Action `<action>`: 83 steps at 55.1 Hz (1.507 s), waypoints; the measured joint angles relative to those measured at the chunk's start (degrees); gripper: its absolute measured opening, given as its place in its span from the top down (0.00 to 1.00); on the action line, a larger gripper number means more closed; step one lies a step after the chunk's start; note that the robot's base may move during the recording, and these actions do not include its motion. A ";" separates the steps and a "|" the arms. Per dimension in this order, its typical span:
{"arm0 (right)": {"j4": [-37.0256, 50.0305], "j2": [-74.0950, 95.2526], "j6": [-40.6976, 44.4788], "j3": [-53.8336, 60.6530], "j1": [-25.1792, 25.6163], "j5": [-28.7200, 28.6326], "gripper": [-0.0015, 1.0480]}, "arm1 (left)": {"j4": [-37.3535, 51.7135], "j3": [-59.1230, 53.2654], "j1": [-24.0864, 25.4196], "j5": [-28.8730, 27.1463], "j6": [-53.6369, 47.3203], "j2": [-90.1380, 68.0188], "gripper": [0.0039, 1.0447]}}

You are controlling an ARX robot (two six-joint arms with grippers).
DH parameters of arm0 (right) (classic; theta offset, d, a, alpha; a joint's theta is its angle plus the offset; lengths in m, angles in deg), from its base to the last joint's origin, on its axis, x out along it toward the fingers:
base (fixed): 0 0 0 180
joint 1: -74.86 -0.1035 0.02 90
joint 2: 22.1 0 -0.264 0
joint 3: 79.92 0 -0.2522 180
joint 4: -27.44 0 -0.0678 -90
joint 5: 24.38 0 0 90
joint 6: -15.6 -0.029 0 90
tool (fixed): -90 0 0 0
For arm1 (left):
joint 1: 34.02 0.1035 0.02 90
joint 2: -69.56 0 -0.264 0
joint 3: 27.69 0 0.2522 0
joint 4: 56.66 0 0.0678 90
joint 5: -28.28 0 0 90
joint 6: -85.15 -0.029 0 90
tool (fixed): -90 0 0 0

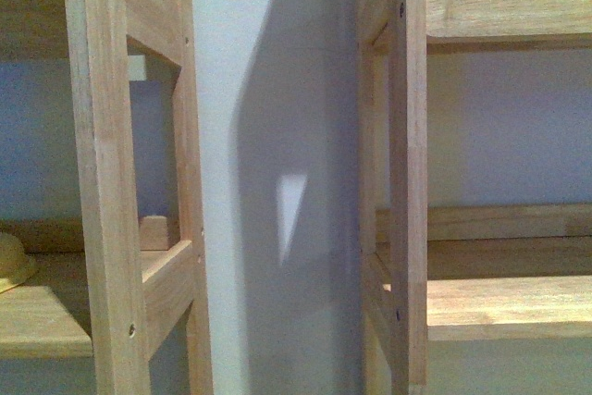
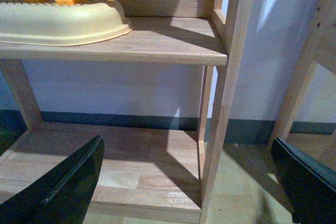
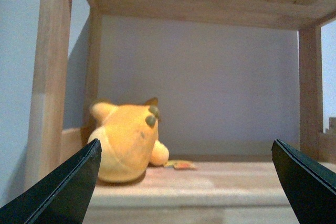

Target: Put away toys

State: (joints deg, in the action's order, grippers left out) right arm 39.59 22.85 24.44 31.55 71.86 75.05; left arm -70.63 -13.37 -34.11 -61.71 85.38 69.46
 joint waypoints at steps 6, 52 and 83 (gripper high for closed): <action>-2.32 -8.04 0.00 7.26 1.16 -0.24 0.06 | -0.02 0.00 0.00 0.00 0.00 0.00 0.06; -12.09 -31.06 -8.98 40.59 -11.43 11.39 0.11 | -0.02 0.00 0.00 0.00 0.00 0.00 0.06; -27.54 -38.14 -8.92 46.86 2.75 -9.31 0.97 | 0.00 0.00 0.00 0.00 0.00 0.00 0.06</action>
State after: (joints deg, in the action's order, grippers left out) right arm 12.05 -15.29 15.53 78.41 74.61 65.74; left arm -70.63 -13.37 -34.11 -61.71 85.38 69.46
